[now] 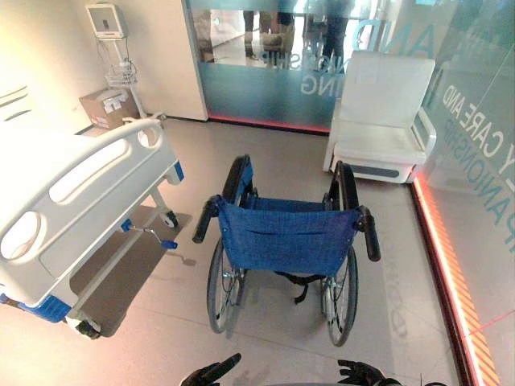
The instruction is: Push the wheelchair next to the bed
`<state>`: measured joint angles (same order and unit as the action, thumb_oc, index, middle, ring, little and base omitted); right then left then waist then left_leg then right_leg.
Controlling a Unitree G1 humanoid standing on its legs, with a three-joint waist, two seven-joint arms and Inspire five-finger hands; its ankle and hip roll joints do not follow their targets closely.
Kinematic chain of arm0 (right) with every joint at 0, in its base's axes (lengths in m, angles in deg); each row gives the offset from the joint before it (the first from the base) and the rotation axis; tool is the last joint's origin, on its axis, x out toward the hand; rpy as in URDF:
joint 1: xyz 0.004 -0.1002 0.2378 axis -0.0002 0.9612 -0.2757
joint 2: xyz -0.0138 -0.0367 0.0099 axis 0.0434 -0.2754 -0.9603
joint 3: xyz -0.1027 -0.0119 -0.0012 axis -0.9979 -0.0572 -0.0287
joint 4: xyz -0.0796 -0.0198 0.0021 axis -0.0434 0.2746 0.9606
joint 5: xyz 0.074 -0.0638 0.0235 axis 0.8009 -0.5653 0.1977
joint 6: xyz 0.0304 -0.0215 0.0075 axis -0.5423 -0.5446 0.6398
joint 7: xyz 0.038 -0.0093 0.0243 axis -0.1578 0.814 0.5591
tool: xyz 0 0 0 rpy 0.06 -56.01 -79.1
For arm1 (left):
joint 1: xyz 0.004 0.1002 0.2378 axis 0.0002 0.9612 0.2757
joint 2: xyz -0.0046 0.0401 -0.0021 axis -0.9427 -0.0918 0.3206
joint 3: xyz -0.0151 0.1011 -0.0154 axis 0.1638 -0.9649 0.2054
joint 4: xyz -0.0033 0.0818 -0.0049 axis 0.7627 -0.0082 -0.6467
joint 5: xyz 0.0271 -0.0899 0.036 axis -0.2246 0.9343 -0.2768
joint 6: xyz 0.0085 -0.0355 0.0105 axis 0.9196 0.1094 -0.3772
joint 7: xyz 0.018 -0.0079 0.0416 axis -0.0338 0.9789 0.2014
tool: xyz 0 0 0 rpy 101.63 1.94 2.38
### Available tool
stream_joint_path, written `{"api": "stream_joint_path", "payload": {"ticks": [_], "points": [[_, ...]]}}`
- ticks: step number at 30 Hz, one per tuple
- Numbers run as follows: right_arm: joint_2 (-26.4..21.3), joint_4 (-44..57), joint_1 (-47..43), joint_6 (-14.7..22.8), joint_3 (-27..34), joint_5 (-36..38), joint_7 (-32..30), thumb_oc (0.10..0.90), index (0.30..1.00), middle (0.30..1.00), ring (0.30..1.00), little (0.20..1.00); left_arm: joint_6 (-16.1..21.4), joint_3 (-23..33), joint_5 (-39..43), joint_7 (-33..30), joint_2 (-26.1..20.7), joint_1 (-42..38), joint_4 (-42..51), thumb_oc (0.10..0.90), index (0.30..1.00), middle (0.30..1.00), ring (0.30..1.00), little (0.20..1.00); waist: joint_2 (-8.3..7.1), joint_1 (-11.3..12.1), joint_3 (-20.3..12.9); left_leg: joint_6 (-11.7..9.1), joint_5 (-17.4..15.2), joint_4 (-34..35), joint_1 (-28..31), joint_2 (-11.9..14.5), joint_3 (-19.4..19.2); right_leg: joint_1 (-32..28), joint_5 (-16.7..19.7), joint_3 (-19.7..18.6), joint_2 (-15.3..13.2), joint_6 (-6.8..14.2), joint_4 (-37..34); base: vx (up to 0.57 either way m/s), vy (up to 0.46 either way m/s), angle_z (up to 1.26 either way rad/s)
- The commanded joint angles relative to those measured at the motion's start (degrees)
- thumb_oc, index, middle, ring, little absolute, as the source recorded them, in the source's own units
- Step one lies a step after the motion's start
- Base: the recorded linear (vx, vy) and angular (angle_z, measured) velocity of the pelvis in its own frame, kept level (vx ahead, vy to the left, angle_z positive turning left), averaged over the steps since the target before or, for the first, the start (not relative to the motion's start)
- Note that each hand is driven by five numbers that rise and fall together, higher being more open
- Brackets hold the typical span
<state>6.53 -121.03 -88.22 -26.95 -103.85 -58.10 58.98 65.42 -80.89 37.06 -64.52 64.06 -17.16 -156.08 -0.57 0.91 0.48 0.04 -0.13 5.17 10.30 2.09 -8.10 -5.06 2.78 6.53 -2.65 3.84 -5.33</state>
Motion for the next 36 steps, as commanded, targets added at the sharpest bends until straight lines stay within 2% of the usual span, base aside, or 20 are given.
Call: {"api": "stream_joint_path", "payload": {"ticks": [1, 6, 8, 9, 11, 14, 16, 17, 18, 19, 20, 21, 22, 25, 26, 27, 30, 31, 32, 36], "points": [[-0.2, -4.0, -2.0, 0.1, -2.2, -0.1, 1.9, 0.8, 0.9, 0.9, 0.9, 0.9, 1.4, -0.3, -1.0, 1.0, 1.3, -4.5, -0.6, 0.8, 0.9, 0.9, 0.9, 0.9, -1.02, -1.0, 0.5, 0.1, -1.2, -0.4, -1.2, -3.2, 0.8, -2.7, -1.1, 2.4, 0.7, -0.2, 0.5, 0.0, 0.0, 0.0], [-0.1, -4.3, -1.6, 0.0, -1.4, 1.3, 1.2, 0.8, 0.9, 0.9, 0.9, 0.9, 0.9, -0.1, -0.3, -1.0, 1.4, -4.5, -1.0, 0.8, 0.9, 0.9, 0.9, 0.9, -0.86, -0.9, 0.5, -0.2, -1.2, -0.2, -1.5, -3.1, 1.2, -2.5, -0.9, 3.1, 0.5, 0.2, 0.3, 0.0, 0.0, 0.0], [-0.1, -4.6, -1.4, -0.4, -0.5, 5.4, 1.3, 0.8, 0.9, 0.9, 0.9, 0.9, 0.7, 0.3, -1.0, -2.5, 1.3, -4.5, -1.1, 0.8, 0.9, 0.9, 0.9, 0.9, -0.77, -0.8, 0.5, -0.2, -1.2, -0.2, -1.5, -3.1, 1.0, -2.4, -0.8, 3.4, 0.4, 0.3, 0.3, 0.0, 0.0, 0.0], [-0.1, -4.6, -1.4, -0.9, 0.9, 10.4, 0.2, 0.8, 0.9, 0.9, 0.9, 0.9, 0.6, 0.6, -1.6, -3.1, 1.0, -4.5, -1.3, 0.8, 0.9, 0.9, 0.9, 0.9, -0.7, -0.9, 0.4, -0.3, -1.1, -0.2, -1.6, -3.1, 1.0, -2.4, -0.7, 3.4, 0.3, 0.3, 0.3, 0.0, 0.0, 0.0], [-0.8, -4.8, -1.5, -1.5, 3.8, 14.1, -0.8, 0.8, 0.9, 0.9, 0.9, 0.9, 0.4, 1.5, -2.0, -4.7, 0.3, -4.7, -1.7, 0.8, 0.9, 0.9, 0.9, 0.9, -0.45, -1.1, 0.4, -0.2, -1.2, -0.2, -1.5, -3.1, 0.8, -2.3, -0.6, 3.3, 0.3, 0.5, 0.3, -0.01, 0.017, 0.0], [-2.7, -5.5, -1.7, -2.5, 6.9, 13.5, -4.1, 0.8, 0.9, 0.9, 0.9, 0.9, 0.1, 3.0, -2.1, -6.7, -1.6, -5.1, -2.0, 0.8, 0.9, 0.9, 0.9, 0.9, -0.17, -1.4, 0.4, -0.4, -1.1, -0.2, -1.5, -3.0, 0.3, -2.2, -0.5, 3.1, 0.3, 0.7, 0.3, 0.0, 0.034, -0.02], [-6.4, -6.7, -2.3, -4.3, 10.2, 13.9, -8.0, 0.8, 0.9, 0.9, 0.9, 0.9, -0.5, 5.3, -0.9, -8.4, -5.0, -6.1, -2.3, 0.8, 0.9, 0.9, 0.9, 0.9, -0.04, -1.5, 0.4, -0.6, -1.0, -0.2, -1.5, -2.9, 0.1, -2.1, -0.4, 3.1, 0.2, 0.9, 0.3, 0.0, 0.0, 0.0], [-6.9, -6.8, -2.4, -4.4, 10.7, 14.3, -8.5, 0.8, 0.9, 0.9, 0.9, 0.9, -0.5, 5.6, -0.7, -8.5, -5.5, -6.2, -2.4, 0.8, 0.9, 0.9, 0.9, 0.9, -0.03, -1.5, 0.4, -0.6, -1.0, -0.2, -1.5, -2.8, 0.0, -2.2, -0.4, 3.2, 0.2, 0.9, 0.3, 0.0, 0.0, 0.0], [-10.7, -7.4, -3.1, -5.8, 13.9, 15.5, -8.9, 0.8, 0.9, 0.9, 0.9, 0.9, 0.1, 7.9, 0.3, -8.8, -8.5, -6.9, -2.5, 0.8, 0.9, 0.9, 0.9, 0.9, -0.08, -1.4, 0.3, -0.7, -0.9, -0.2, -1.6, -2.8, -0.2, -2.1, -0.3, 3.3, 0.2, 1.0, 0.3, 0.0, 0.0, 0.0], [-10.9, -7.4, -3.2, -5.9, 14.0, 15.5, -8.9, 0.8, 0.9, 0.9, 0.9, 0.9, 0.1, 8.1, 0.3, -8.8, -8.7, -7.0, -2.5, 0.8, 0.9, 0.9, 0.9, 0.9, -0.07, -1.4, 0.4, -0.7, -0.9, -0.2, -1.6, -2.7, -0.2, -2.1, -0.3, 3.3, 0.2, 1.0, 0.3, 0.01, 0.017, 0.03], [-15.0, -7.5, -3.6, -7.0, 16.6, 15.8, -9.0, 0.8, 0.9, 0.9, 0.9, 0.9, 0.5, 10.5, 1.0, -8.4, -12.7, -8.0, -2.2, 0.8, 0.9, 0.9, 0.9, 0.9, -0.11, -1.3, 0.3, -0.8, -0.9, -0.2, -1.7, -2.7, -0.3, -2.1, -0.2, 3.4, 0.1, 1.1, 0.3, 0.0, 0.0, 0.0], [-15.7, -7.5, -3.7, -6.9, 16.9, 15.9, -9.1, 0.8, 0.9, 0.9, 0.9, 0.9, 0.5, 10.8, 1.1, -8.2, -13.4, -8.2, -2.2, 0.8, 0.9, 0.9, 0.9, 0.9, -0.12, -1.3, 0.3, -0.8, -0.8, -0.2, -1.7, -2.7, -0.3, -2.1, -0.2, 3.4, 0.1, 1.2, 0.3, 0.0, 0.0, 0.0], [-19.8, -6.9, -4.5, -7.0, 18.9, 16.1, -9.8, 0.8, 0.9, 0.9, 0.9, 0.9, 0.5, 12.5, 1.1, -8.5, -17.4, -9.4, -0.8, 0.8, 0.9, 0.9, 0.9, 0.9, -0.19, -1.2, 0.3, -0.8, -0.8, -0.2, -1.8, -2.7, -0.3, -2.0, -0.1, 3.4, 0.0, 1.3, 0.3, 0.0, 0.0, 0.0], [-24.9, -5.5, -5.9, -6.2, 20.6, 16.1, -10.3, 0.8, 0.9, 0.9, 0.9, 0.9, 0.2, 13.9, 2.4, -9.2, -22.4, -11.0, 1.9, 0.8, 0.9, 0.9, 0.9, 0.9, -0.28, -1.1, 0.4, -0.7, -0.8, -0.2, -1.9, -2.7, -0.4, -1.8, 0.1, 3.3, -0.1, 1.4, 0.3, -0.02, 0.011, -0.02], [-28.7, -3.0, -7.6, -4.5, 21.2, 16.9, -10.8, 0.8, 0.9, 0.9, 0.9, 0.9, -0.4, 14.4, 4.5, -11.3, -26.0, -12.7, 4.8, 0.8, 0.9, 0.9, 0.9, 0.9, -0.37, -1.1, 0.6, -0.6, -1.0, -0.2, -1.9, -2.8, -0.4, -1.8, 0.2, 3.2, -0.2, 1.4, 0.3, -0.04, 0.017, -0.02], [-29.4, -2.2, -7.9, -3.9, 21.3, 17.3, -11.2, 0.8, 0.9, 0.9, 0.9, 0.9, -0.4, 14.5, 5.1, -11.8, -26.7, -13.0, 5.4, 0.8, 0.9, 0.9, 0.9, 0.9, -0.4, -1.1, 0.6, -0.6, -1.0, -0.2, -1.9, -2.8, -0.4, -1.7, 0.2, 3.1, -0.2, 1.5, 0.3, -0.05, 0.023, -0.02], [-34.8, 5.5, -10.1, -2.6, 21.7, 16.8, -13.5, 0.8, 0.9, 0.9, 0.9, 0.9, 0.2, 16.1, 7.1, -15.4, -32.5, -15.5, 10.1, 0.8, 0.9, 0.9, 0.9, 0.9, -0.61, -1.4, 0.7, -0.5, -1.1, -0.2, -1.9, -2.9, -0.6, -1.7, 0.1, 2.9, -0.3, 1.6, 0.3, -0.03, 0.018, -0.04], [-37.7, 12.7, -11.4, -3.6, 21.7, 17.7, -15.2, 0.8, 0.9, 0.9, 0.9, 0.9, -1.4, 17.1, 8.6, -17.0, -35.3, -17.1, 15.2, 0.8, 0.9, 0.9, 0.9, 0.9, -0.67, -1.5, 0.9, -0.6, -1.4, -0.2, -1.7, -2.9, -0.6, -2.0, -0.1, 2.8, -0.3, 1.6, 0.3, 0.0, 0.0, 0.0], [-38.0, 13.7, -11.5, -4.1, 21.7, 18.2, -15.3, 0.8, 0.9, 0.9, 0.9, 0.9, -1.7, 17.3, 8.7, -17.2, -35.7, -17.3, 16.1, 0.8, 0.9, 0.9, 0.9, 0.9, -0.72, -1.5, 0.8, -0.6, -1.2, -0.2, -1.9, -2.9, -0.6, -1.8, 0.0, 2.8, -0.3, 1.6, 0.3, 0.0, 0.0, 0.0], [-42.7, 32.0, -15.3, -4.9, 21.7, 20.2, -20.7, 0.8, 0.9, 0.9, 0.9, 0.9, -2.8, 18.8, 9.3, -19.6, -41.3, -21.7, 30.2, 0.8, 0.9, 0.9, 0.9, 0.9, -0.78, -1.6, 0.9, -0.8, -1.4, -0.2, -1.9, -3.0, -0.5, -1.8, -0.1, 2.7, -0.4, 1.7, 0.3, -0.03, 0.009, 0.02]]}}
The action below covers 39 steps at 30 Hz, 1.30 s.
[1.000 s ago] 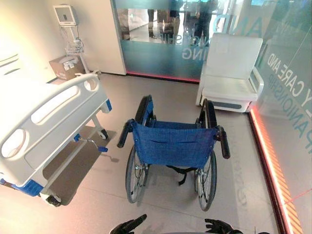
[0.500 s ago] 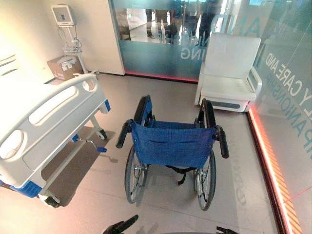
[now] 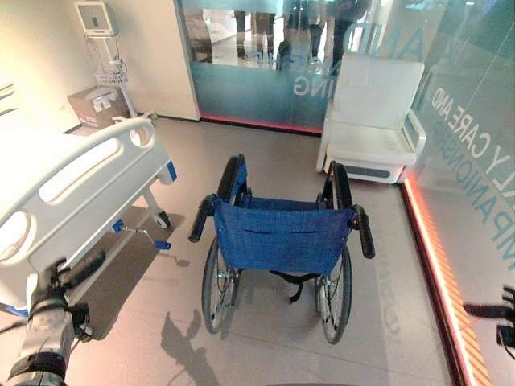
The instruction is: Push the wheelchair next to the bed
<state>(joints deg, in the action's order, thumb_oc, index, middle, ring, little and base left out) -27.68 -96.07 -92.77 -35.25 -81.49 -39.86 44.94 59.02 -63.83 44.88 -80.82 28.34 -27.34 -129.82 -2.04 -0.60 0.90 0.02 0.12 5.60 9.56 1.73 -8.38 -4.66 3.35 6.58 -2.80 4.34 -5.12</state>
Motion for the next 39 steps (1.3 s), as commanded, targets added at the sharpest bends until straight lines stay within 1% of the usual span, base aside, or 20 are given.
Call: {"api": "stream_joint_path", "payload": {"ticks": [1, 3, 5, 7, 8, 9, 11, 12, 14, 15, 18, 19, 20, 22, 24, 25, 30, 31, 35, 39], "points": [[-9.1, 8.4, -11.6, 3.8, -0.7, 1.9, -7.0, 0.8, 0.9, 0.9, 0.9, 0.9, 4.0, 1.6, 2.2, -3.2, -6.2, -12.4, 4.9, 0.8, 0.9, 0.9, 0.9, 0.9, 0.71, -0.1, 0.4, -0.8, -1.7, -0.6, -1.1, -2.7, -0.2, -2.2, -0.7, 2.6, -0.3, 1.2, 0.1, 0.0, 0.0, 0.0], [-10.8, 11.5, -14.7, 2.5, -1.3, 2.3, -7.4, 0.8, 0.9, 0.9, 0.9, 0.9, 3.5, 0.7, 3.2, -2.6, -7.7, -15.6, 6.6, 0.8, 0.9, 0.9, 0.9, 0.9, 0.83, -0.3, 0.3, -0.9, -1.9, -0.6, -0.8, -2.6, -0.2, -2.6, -1.1, 2.6, -0.3, 1.3, 0.1, 0.0, 0.0, 0.0], [-13.2, 15.0, -21.5, 1.9, -3.7, 4.2, -7.5, 0.8, 0.9, 0.9, 0.9, 0.9, 2.9, -1.9, 7.6, -0.6, -10.0, -21.9, 8.7, 0.8, 0.9, 0.9, 0.9, 0.9, 0.99, -0.3, -0.2, -1.0, -1.8, -0.6, -0.9, -2.6, -0.4, -2.5, -1.1, 2.4, -0.2, 1.2, 0.1, 0.0, 0.0, 0.0], [-13.1, 16.6, -25.7, 2.3, -6.0, 6.7, -7.1, 0.8, 0.9, 0.9, 0.9, 0.9, 2.1, -3.9, 11.2, 1.1, -10.7, -25.8, 9.1, 0.8, 0.9, 0.9, 0.9, 0.9, 1.19, -0.4, -0.3, -1.1, -2.0, -0.6, -0.6, -2.5, -0.6, -2.8, -1.3, 2.4, -0.2, 1.3, 0.1, 0.02, 0.012, -0.01], [-12.8, 17.6, -29.5, 2.7, -8.2, 10.0, -6.7, 0.8, 0.9, 0.9, 0.9, 0.9, 2.2, -5.9, 16.1, 4.0, -11.0, -29.2, 8.6, 0.8, 0.9, 0.9, 0.9, 0.9, 1.34, -0.5, -0.7, -1.1, -2.1, -0.6, -0.6, -2.5, -0.7, -2.8, -1.4, 2.4, -0.2, 1.3, 0.1, 0.01, 0.014, -0.03], [-12.6, 17.7, -30.6, 2.4, -8.9, 10.5, -6.6, 0.8, 0.9, 0.9, 0.9, 0.9, 1.9, -6.6, 17.0, 4.6, -11.0, -30.2, 8.6, 0.8, 0.9, 0.9, 0.9, 0.9, 1.38, -0.5, -0.8, -1.1, -2.1, -0.6, -0.6, -2.5, -0.8, -2.8, -1.4, 2.5, -0.2, 1.3, 0.1, 0.03, 0.02, -0.04], [-12.0, 17.8, -34.5, 2.9, -11.0, 13.5, -6.4, 0.8, 0.9, 0.9, 0.9, 0.9, 1.2, -9.0, 23.0, 9.2, -10.5, -33.7, 8.3, 0.8, 0.9, 0.9, 0.9, 0.9, 1.51, -0.6, -0.9, -1.2, -2.3, -0.6, -0.4, -2.5, -0.9, -3.0, -1.5, 2.5, -0.2, 1.3, 0.1, 0.0, 0.0, 0.0], [-10.5, 16.8, -39.0, 3.6, -13.7, 18.4, -4.4, 0.8, 0.9, 0.9, 0.9, 0.9, -2.4, -12.3, 29.2, 14.1, -8.7, -37.7, 8.3, 0.8, 0.9, 0.9, 0.9, 0.9, 1.73, -0.6, -1.2, -1.2, -2.5, -0.6, -0.3, -2.4, -1.2, -3.0, -1.6, 2.8, -0.3, 1.4, 0.1, 0.0, 0.0, 0.0], [-9.5, 16.7, -40.8, 3.4, -15.1, 20.9, -3.7, 0.8, 0.9, 0.9, 0.9, 0.9, -4.4, -14.2, 30.4, 16.0, -7.8, -39.5, 7.9, 0.8, 0.9, 0.9, 0.9, 0.9, 1.87, -0.8, -1.4, -1.2, -2.5, -0.6, -0.3, -2.4, -1.3, -3.0, -1.7, 2.8, -0.3, 1.4, 0.1, 0.0, 0.0, 0.0], [-8.7, 16.5, -42.4, 2.3, -16.4, 24.1, -2.9, 0.8, 0.9, 0.9, 0.9, 0.9, -5.4, -16.0, 31.3, 17.7, -7.1, -40.9, 7.2, 0.8, 0.9, 0.9, 0.9, 0.9, 1.92, -0.9, -1.4, -1.2, -2.5, -0.6, -0.4, -2.4, -1.4, -2.9, -1.7, 2.8, -0.3, 1.5, 0.1, 0.0, 0.0, 0.0], [-7.2, 15.4, -44.3, -0.8, -18.1, 27.8, -1.7, 0.8, 0.9, 0.9, 0.9, 0.9, -7.3, -18.4, 32.0, 19.4, -5.9, -43.0, 6.0, 0.8, 0.9, 0.9, 0.9, 0.9, 2.0, -1.0, -1.5, -1.3, -2.4, -0.6, -0.4, -2.4, -1.6, -2.8, -1.7, 3.0, -0.4, 1.4, 0.1, 0.0, 0.0, 0.0], [-6.1, 14.2, -45.3, -4.5, -19.4, 30.6, -0.8, 0.8, 0.9, 0.9, 0.9, 0.9, -8.5, -20.3, 30.8, 20.2, -5.4, -44.5, 5.1, 0.8, 0.9, 0.9, 0.9, 0.9, 2.03, -1.0, -1.5, -1.3, -2.3, -0.6, -0.5, -2.4, -1.7, -2.8, -1.6, 3.1, -0.4, 1.5, 0.1, -0.01, 0.003, -0.04], [-5.5, 13.1, -45.8, -8.2, -20.3, 34.2, 0.8, 0.8, 0.9, 0.9, 0.9, 0.9, -8.7, -22.0, 26.7, 20.9, -5.2, -45.6, 4.6, 0.8, 0.9, 0.9, 0.9, 0.9, 1.99, -1.0, -1.6, -1.2, -2.3, -0.6, -0.5, -2.5, -1.7, -2.8, -1.5, 3.2, -0.5, 1.5, 0.1, -0.01, 0.001, -0.05], [-5.0, 12.6, -45.7, -11.5, -21.2, 38.1, 1.8, 0.8, 0.9, 0.9, 0.9, 0.9, -9.4, -23.9, 24.9, 21.9, -5.6, -46.6, 4.4, 0.8, 0.9, 0.9, 0.9, 0.9, 1.9, -0.9, -1.6, -1.1, -2.3, -0.6, -0.6, -2.5, -1.6, -2.8, -1.4, 3.3, -0.5, 1.5, 0.1, -0.01, -0.004, -0.04], [-4.2, 11.5, -45.1, -16.6, -22.8, 42.1, 3.9, 0.8, 0.9, 0.9, 0.9, 0.9, -11.2, -26.6, 23.3, 23.0, -6.7, -48.1, 3.6, 0.8, 0.9, 0.9, 0.9, 0.9, 1.72, -0.8, -1.6, -1.1, -2.1, -0.6, -0.7, -2.6, -1.7, -2.7, -1.3, 3.7, -0.6, 1.6, 0.1, -0.01, -0.006, -0.06], [-4.0, 10.9, -45.0, -17.9, -23.8, 42.0, 4.6, 0.8, 0.9, 0.9, 0.9, 0.9, -11.9, -27.7, 23.4, 23.3, -7.2, -48.8, 3.0, 0.8, 0.9, 0.9, 0.9, 0.9, 1.71, -0.8, -1.7, -1.1, -2.0, -0.6, -0.8, -2.6, -1.8, -2.6, -1.2, 3.8, -0.6, 1.6, 0.1, -0.01, -0.003, -0.06], [-3.6, 9.3, -45.3, -21.3, -26.7, 40.3, 5.9, 0.8, 0.9, 0.9, 0.9, 0.9, -13.1, -30.3, 24.2, 24.0, -7.9, -50.8, 1.9, 0.8, 0.9, 0.9, 0.9, 0.9, 1.55, -0.7, -1.7, -1.1, -1.7, -0.6, -1.0, -2.7, -1.8, -2.5, -1.1, 4.0, -0.7, 1.6, 0.1, 0.0, 0.0, -0.01], [-3.1, 8.9, -45.5, -23.4, -28.2, 38.8, 6.0, 0.8, 0.9, 0.9, 0.9, 0.9, -13.1, -31.1, 24.7, 23.9, -7.7, -51.4, 1.9, 0.8, 0.9, 0.9, 0.9, 0.9, 1.46, -0.6, -1.7, -1.1, -1.6, -0.6, -1.1, -2.7, -1.8, -2.5, -1.1, 4.1, -0.7, 1.5, 0.1, 0.0, 0.0, 0.0], [-2.3, 9.9, -44.9, -27.1, -30.8, 37.4, 8.7, 0.8, 0.9, 0.9, 0.9, 0.9, -12.2, -31.4, 25.9, 22.1, -7.1, -51.4, 3.1, 0.8, 0.9, 0.9, 0.9, 0.9, 1.27, -0.4, -1.5, -1.1, -1.4, -0.6, -1.3, -2.7, -1.5, -2.4, -1.0, 4.2, -0.7, 1.4, 0.1, 0.0, 0.0, 0.0], [-0.7, 12.2, -43.1, -27.9, -32.2, 39.5, 10.0, 0.8, 0.9, 0.9, 0.9, 0.9, -11.9, -30.7, 25.1, 20.5, -6.7, -50.0, 4.7, 0.8, 0.9, 0.9, 0.9, 0.9, 1.22, -0.2, -1.2, -1.0, -1.3, -0.6, -1.3, -2.8, -1.3, -2.5, -1.0, 4.4, -0.8, 1.3, 0.1, 0.0, 0.0, 0.0]]}}
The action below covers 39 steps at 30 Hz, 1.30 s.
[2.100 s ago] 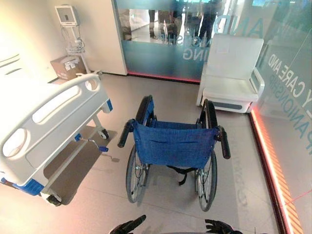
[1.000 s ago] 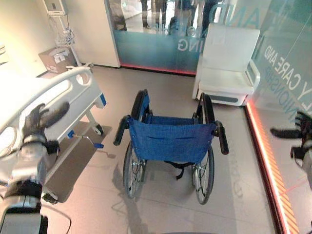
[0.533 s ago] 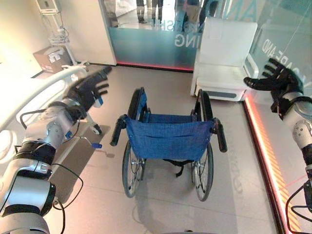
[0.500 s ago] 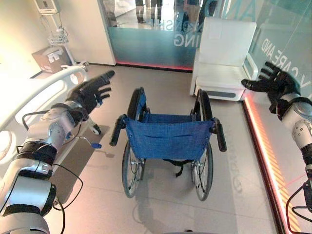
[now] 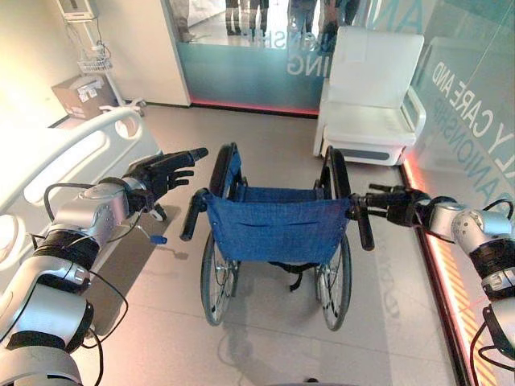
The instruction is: Push the wheelchair next to the bed
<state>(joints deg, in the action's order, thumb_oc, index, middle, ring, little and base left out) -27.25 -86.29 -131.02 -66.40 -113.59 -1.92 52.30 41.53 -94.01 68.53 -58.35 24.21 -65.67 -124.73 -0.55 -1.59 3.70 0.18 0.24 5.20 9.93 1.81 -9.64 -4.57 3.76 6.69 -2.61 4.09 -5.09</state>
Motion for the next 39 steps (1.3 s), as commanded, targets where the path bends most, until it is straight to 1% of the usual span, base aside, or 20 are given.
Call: {"api": "stream_joint_path", "payload": {"ticks": [1, 3, 7, 10, 11, 12, 15, 16, 18, 23, 25, 26, 29, 30, 33, 37, 39], "points": [[-0.2, 3.8, -4.2, 3.5, -0.2, 3.1, 2.0, 0.8, 0.9, 0.9, 0.9, 0.9, 5.7, -0.2, 0.9, -2.0, -2.3, -11.1, 0.2, 0.8, 0.9, 0.9, 0.9, 0.9, -0.3, 0.9, -3.9, -1.2, -1.3, -0.2, -1.7, -2.9, 0.0, -2.6, -1.5, 4.4, -1.0, 1.5, 0.1, 0.0, 0.0, 0.0], [0.7, 6.2, -3.1, 3.0, -0.1, 5.4, 0.8, 0.8, 0.9, 0.9, 0.9, 0.9, 5.6, 0.5, 0.4, -1.9, -2.1, -9.8, 1.2, 0.8, 0.9, 0.9, 0.9, 0.9, -0.33, 1.1, -3.9, -1.2, -1.2, -0.2, -1.8, -3.0, 0.2, -2.6, -1.5, 4.6, -1.0, 1.5, 0.1, 0.0, 0.0, 0.0], [1.6, 9.7, -1.6, 2.0, -0.2, 7.2, -0.4, 0.8, 0.9, 0.9, 0.9, 0.9, 5.4, 0.9, -0.6, -2.1, -2.0, -8.4, 2.4, 0.8, 0.9, 0.9, 0.9, 0.9, -0.3, 1.2, -3.9, -1.2, -1.2, -0.2, -1.9, -3.0, 0.3, -2.6, -1.6, 4.8, -1.0, 1.6, 0.1, 0.0, 0.0, 0.0], [1.5, 11.2, -1.1, 0.3, -0.6, 7.2, -1.3, 0.8, 0.9, 0.9, 0.9, 0.9, 5.4, 0.8, -1.4, -2.2, -1.9, -7.8, 2.9, 0.8, 0.9, 0.9, 0.9, 0.9, -0.34, 1.2, -4.0, -1.3, -1.1, -0.2, -1.9, -3.0, 0.4, -2.6, -1.5, 5.0, -1.1, 1.7, 0.1, 0.0, 0.0, 0.0], [1.4, 11.5, -0.7, -1.4, -1.2, 5.9, -0.6, 0.8, 0.9, 0.9, 0.9, 0.9, 5.3, 0.8, -1.7, -2.0, -2.1, -7.7, 3.2, 0.8, 0.9, 0.9, 0.9, 0.9, -0.39, 1.3, -3.9, -1.3, -1.0, -0.2, -2.1, -3.0, 0.3, -2.6, -1.5, 5.2, -1.2, 1.7, 0.1, 0.0, 0.0, 0.0], [1.3, 11.5, -0.6, -1.9, -1.4, 5.3, -0.2, 0.8, 0.9, 0.9, 0.9, 0.9, 5.3, 0.7, -1.8, -1.9, -2.2, -7.7, 3.4, 0.8, 0.9, 0.9, 0.9, 0.9, -0.39, 1.3, -3.9, -1.3, -0.9, -0.2, -2.1, -3.0, 0.3, -2.6, -1.5, 5.2, -1.2, 1.7, 0.1, 0.0, 0.0, 0.0], [1.4, 12.1, 0.2, -1.5, -2.1, 4.7, 0.1, 0.8, 0.9, 0.9, 0.9, 0.9, 5.0, 0.7, -1.3, -2.3, -2.4, -7.5, 4.2, 0.8, 0.9, 0.9, 0.9, 0.9, -0.42, 1.3, -3.8, -1.3, -0.8, -0.2, -2.1, -3.1, 0.4, -2.7, -1.5, 5.3, -1.2, 1.7, 0.1, 0.0, 0.0, 0.0], [1.9, 12.8, 0.5, -0.4, -2.4, 4.7, -0.4, 0.8, 0.9, 0.9, 0.9, 0.9, 4.7, 0.6, -0.5, -2.6, -2.5, -7.5, 4.8, 0.8, 0.9, 0.9, 0.9, 0.9, -0.42, 1.4, -3.7, -1.3, -0.7, -0.2, -2.1, -3.0, 0.4, -2.7, -1.4, 5.4, -1.2, 1.7, 0.1, 0.0, 0.0, 0.0], [2.3, 13.3, 0.7, 0.1, -2.5, 5.0, -1.1, 0.8, 0.9, 0.9, 0.9, 0.9, 4.7, 0.6, -0.3, -2.6, -2.4, -7.2, 5.0, 0.8, 0.9, 0.9, 0.9, 0.9, -0.42, 1.4, -3.6, -1.3, -0.7, -0.2, -2.1, -3.1, 0.5, -2.7, -1.4, 5.4, -1.2, 1.7, 0.1, 0.0, 0.0, 0.0], [3.7, 14.2, 1.5, 0.2, -3.0, 7.1, -3.4, 0.8, 0.9, 0.9, 0.9, 0.9, 3.5, 0.6, -0.5, -3.7, -1.8, -6.3, 6.0, 0.8, 0.9, 0.9, 0.9, 0.9, -0.35, 1.7, -3.4, -1.2, -0.7, -0.2, -2.1, -3.1, 0.5, -2.8, -1.6, 5.6, -1.2, 1.6, 0.1, 0.0, 0.0, 0.0], [4.2, 14.3, 1.8, -0.2, -3.0, 9.7, -4.7, 0.8, 0.9, 0.9, 0.9, 0.9, 3.6, 0.7, -0.9, -4.2, -1.7, -5.9, 6.1, 0.8, 0.9, 0.9, 0.9, 0.9, -0.34, 1.8, -3.3, -1.2, -0.7, -0.2, -2.1, -3.2, 0.5, -2.8, -1.6, 5.7, -1.2, 1.6, 0.1, 0.0, 0.0, 0.0], [4.8, 14.0, 2.2, -0.5, -2.7, 14.0, -7.2, 0.8, 0.9, 0.9, 0.9, 0.9, 3.5, 0.7, -1.9, -5.1, -1.7, -5.7, 6.1, 0.8, 0.9, 0.9, 0.9, 0.9, -0.33, 1.9, -3.2, -1.2, -0.7, -0.2, -2.1, -3.2, 0.6, -2.9, -1.6, 5.8, -1.2, 1.6, 0.1, 0.0, 0.0, 0.0], [5.5, 14.2, 2.4, 0.0, -2.3, 16.1, -9.3, 0.8, 0.9, 0.9, 0.9, 0.9, 3.6, 0.8, -2.7, -5.8, -1.7, -5.8, 6.2, 0.8, 0.9, 0.9, 0.9, 0.9, -0.31, 1.9, -3.1, -1.2, -0.6, -0.2, -2.1, -3.2, 0.6, -2.8, -1.6, 5.9, -1.2, 1.6, 0.1, 0.0, 0.0, 0.0], [6.1, 14.5, 2.9, 0.6, -2.0, 18.6, -11.1, 0.8, 0.9, 0.9, 0.9, 0.9, 3.5, 0.8, -3.1, -6.2, -1.8, -5.7, 6.8, 0.8, 0.9, 0.9, 0.9, 0.9, -0.26, 2.0, -3.0, -1.2, -0.6, -0.2, -2.2, -3.2, 0.7, -2.8, -1.6, 6.0, -1.2, 1.6, 0.1, 0.0, 0.0, 0.0], [7.1, 16.7, 3.8, 2.6, -1.5, 19.7, -13.2, 0.8, 0.9, 0.9, 0.9, 0.9, 2.9, 1.0, -3.1, -6.7, -2.2, -5.1, 8.8, 0.8, 0.9, 0.9, 0.9, 0.9, -0.18, 2.1, -2.8, -1.2, -0.5, -0.2, -2.3, -3.1, 0.7, -2.8, -1.7, 6.1, -1.2, 1.6, 0.1, 0.0, 0.0, 0.0], [7.5, 19.1, 4.4, 2.8, -1.4, 21.4, -14.3, 0.8, 0.9, 0.9, 0.9, 0.9, 2.1, 1.3, -3.0, -7.0, -2.6, -4.3, 10.4, 0.8, 0.9, 0.9, 0.9, 0.9, -0.11, 2.2, -2.6, -1.1, -0.5, -0.2, -2.3, -3.1, 0.9, -2.9, -1.7, 6.2, -1.2, 1.6, 0.1, 0.0, 0.0, 0.0], [8.0, 20.6, 5.0, 2.8, -1.6, 25.2, -15.8, 0.8, 0.9, 0.9, 0.9, 0.9, 2.1, 1.4, -3.0, -7.0, -2.9, -3.6, 11.1, 0.8, 0.9, 0.9, 0.9, 0.9, -0.08, 2.2, -2.5, -1.1, -0.5, -0.2, -2.3, -3.1, 1.0, -3.0, -1.8, 6.3, -1.2, 1.6, 0.1, 0.0, 0.0, 0.0]]}}
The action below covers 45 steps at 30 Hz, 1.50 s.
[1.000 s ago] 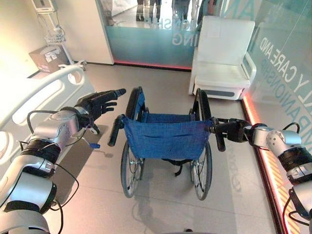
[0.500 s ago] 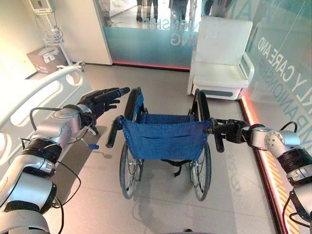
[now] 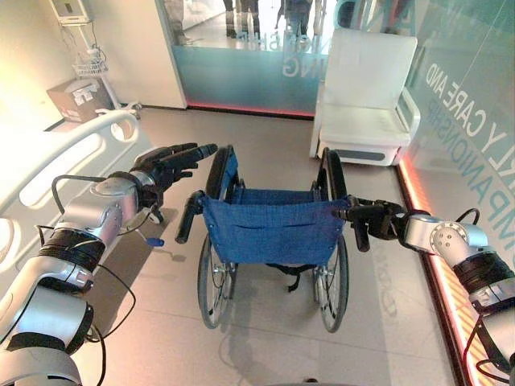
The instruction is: Push the wheelchair next to the bed
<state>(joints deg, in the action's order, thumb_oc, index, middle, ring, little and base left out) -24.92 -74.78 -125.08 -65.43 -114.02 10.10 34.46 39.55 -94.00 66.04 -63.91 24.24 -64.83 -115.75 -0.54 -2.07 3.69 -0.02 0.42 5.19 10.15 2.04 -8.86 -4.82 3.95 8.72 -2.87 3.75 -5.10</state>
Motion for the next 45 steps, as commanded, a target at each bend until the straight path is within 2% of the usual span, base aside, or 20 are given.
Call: {"api": "stream_joint_path", "payload": {"ticks": [1, 2, 7, 14, 21, 26, 31, 32, 33, 34, 35, 45], "points": [[5.8, 9.7, -0.5, 2.0, -1.1, 14.7, 1.1, 0.8, 0.9, 0.9, 0.9, 0.9, 4.0, 1.5, -0.3, -1.6, -3.0, -4.2, 2.5, 0.8, 0.9, 0.9, 0.9, 0.9, -0.07, 2.7, -2.5, -0.9, -0.7, -0.2, -2.5, -3.4, 0.2, -2.7, -2.0, 4.3, -1.0, 1.9, 0.1, 0.0, 0.0, 0.0], [6.3, 10.8, 0.0, 2.8, -1.0, 17.6, -0.5, 0.8, 0.9, 0.9, 0.9, 0.9, 3.9, 1.6, -0.4, -1.8, -3.1, -3.8, 3.1, 0.8, 0.9, 0.9, 0.9, 0.9, -0.04, 2.7, -2.4, -0.9, -0.7, -0.2, -2.5, -3.3, 0.3, -2.8, -2.0, 4.4, -0.9, 1.9, 0.1, 0.0, 0.0, 0.0], [7.0, 14.3, 0.8, 6.4, -0.7, 21.5, -5.3, 0.8, 0.9, 0.9, 0.9, 0.9, 3.4, 1.7, 0.0, -2.5, -3.8, -3.3, 4.4, 0.8, 0.9, 0.9, 0.9, 0.9, 0.14, 2.7, -2.4, -0.9, -0.6, -0.2, -2.5, -3.3, 0.3, -2.7, -2.0, 4.3, -0.9, 2.0, 0.1, 0.0, -0.001, 0.01], [4.7, 20.0, 1.9, 7.1, -0.3, 21.9, -7.1, 0.8, 0.9, 0.9, 0.9, 0.9, 2.7, 2.7, 0.7, -2.6, -5.6, -2.1, 5.8, 0.8, 0.9, 0.9, 0.9, 0.9, 0.29, 2.3, -2.3, -0.9, -0.5, -0.2, -2.6, -3.3, 0.0, -2.6, -1.9, 4.1, -1.0, 2.2, 0.1, 0.0, 0.0, 0.0], [1.8, 23.2, 4.1, 5.2, 0.6, 17.6, -5.8, 0.8, 0.9, 0.9, 0.9, 0.9, 3.4, 3.7, 1.1, -3.3, -6.4, -0.4, 6.1, 0.8, 0.9, 0.9, 0.9, 0.9, 0.28, 1.6, -2.3, -0.8, -0.6, -0.2, -2.5, -3.4, -0.3, -2.4, -1.7, 3.4, -1.0, 2.2, 0.1, 0.0, 0.0, 0.0], [-0.9, 22.2, 5.6, 0.9, 1.5, 10.4, -1.6, 0.8, 0.9, 0.9, 0.9, 0.9, 4.1, 4.4, 1.4, -3.7, -6.9, 0.2, 5.5, 0.8, 0.9, 0.9, 0.9, 0.9, 0.17, 1.1, -2.4, -0.8, -0.5, -0.2, -2.4, -3.4, -0.6, -2.3, -1.6, 3.1, -1.0, 2.3, 0.1, 0.0, 0.0, 0.0], [-2.3, 20.8, 6.3, -2.7, 0.8, 7.4, 1.9, 0.8, 0.9, 0.9, 0.9, 0.9, 4.1, 4.6, 2.0, -5.0, -6.6, 0.6, 5.3, 0.8, 0.9, 0.9, 0.9, 0.9, 0.08, 0.9, -2.3, -0.7, -0.5, -0.2, -2.3, -3.5, -0.7, -2.3, -1.5, 3.0, -1.0, 2.3, 0.1, 0.0, 0.0, 0.0], [-2.1, 20.4, 6.7, -2.7, 0.3, 6.5, 2.8, 0.573, 0.559, 0.559, 0.559, 0.559, 4.0, 4.6, 2.2, -5.2, -6.6, 0.7, 5.4, 0.8, 0.9, 0.9, 0.9, 0.9, 0.08, 1.0, -2.2, -0.7, -0.5, -0.2, -2.3, -3.5, -0.7, -2.4, -1.5, 3.1, -1.1, 2.3, 0.1, 0.0, 0.0, 0.0], [-1.9, 20.0, 6.8, -2.1, -0.1, 6.1, 3.0, 0.541, 0.512, 0.512, 0.512, 0.512, 4.3, 4.5, 2.5, -5.5, -6.4, 0.8, 5.5, 0.8, 0.9, 0.9, 0.9, 0.9, 0.1, 1.1, -2.1, -0.7, -0.5, -0.2, -2.3, -3.5, -0.7, -2.5, -1.5, 3.3, -1.1, 2.3, 0.1, 0.0, 0.0, 0.0], [-1.4, 19.4, 6.8, -1.6, -0.5, 5.4, 3.9, 0.439, 0.359, 0.359, 0.359, 0.359, 4.2, 4.4, 2.8, -6.0, -6.1, 0.8, 5.9, 0.8, 0.9, 0.9, 0.9, 0.9, 0.1, 1.2, -2.1, -0.7, -0.4, -0.2, -2.3, -3.5, -0.6, -2.5, -1.6, 3.4, -1.1, 2.3, 0.1, 0.0, 0.0, 0.0], [-1.3, 19.2, 6.6, -1.4, -0.7, 5.3, 3.9, 0.4, 0.3, 0.3, 0.3, 0.3, 4.2, 4.3, 2.9, -6.1, -6.0, 0.9, 5.9, 0.8, 0.9, 0.9, 0.9, 0.9, 0.09, 1.3, -2.0, -0.7, -0.4, -0.2, -2.3, -3.5, -0.6, -2.6, -1.6, 3.4, -1.1, 2.3, 0.1, 0.0, 0.0, 0.0], [0.4, 18.8, 6.2, -0.8, -2.1, 6.0, 2.6, 0.4, 0.3, 0.3, 0.3, 0.3, 3.7, 5.1, 4.4, -9.2, -4.9, 2.7, 8.6, 0.8, 0.9, 0.9, 0.9, 0.9, 0.04, 2.2, -1.2, -0.8, -0.3, -0.2, -2.4, -3.5, 0.3, -2.9, -1.8, 4.2, -1.2, 2.3, 0.1, 0.0, 0.001, 0.01]]}}
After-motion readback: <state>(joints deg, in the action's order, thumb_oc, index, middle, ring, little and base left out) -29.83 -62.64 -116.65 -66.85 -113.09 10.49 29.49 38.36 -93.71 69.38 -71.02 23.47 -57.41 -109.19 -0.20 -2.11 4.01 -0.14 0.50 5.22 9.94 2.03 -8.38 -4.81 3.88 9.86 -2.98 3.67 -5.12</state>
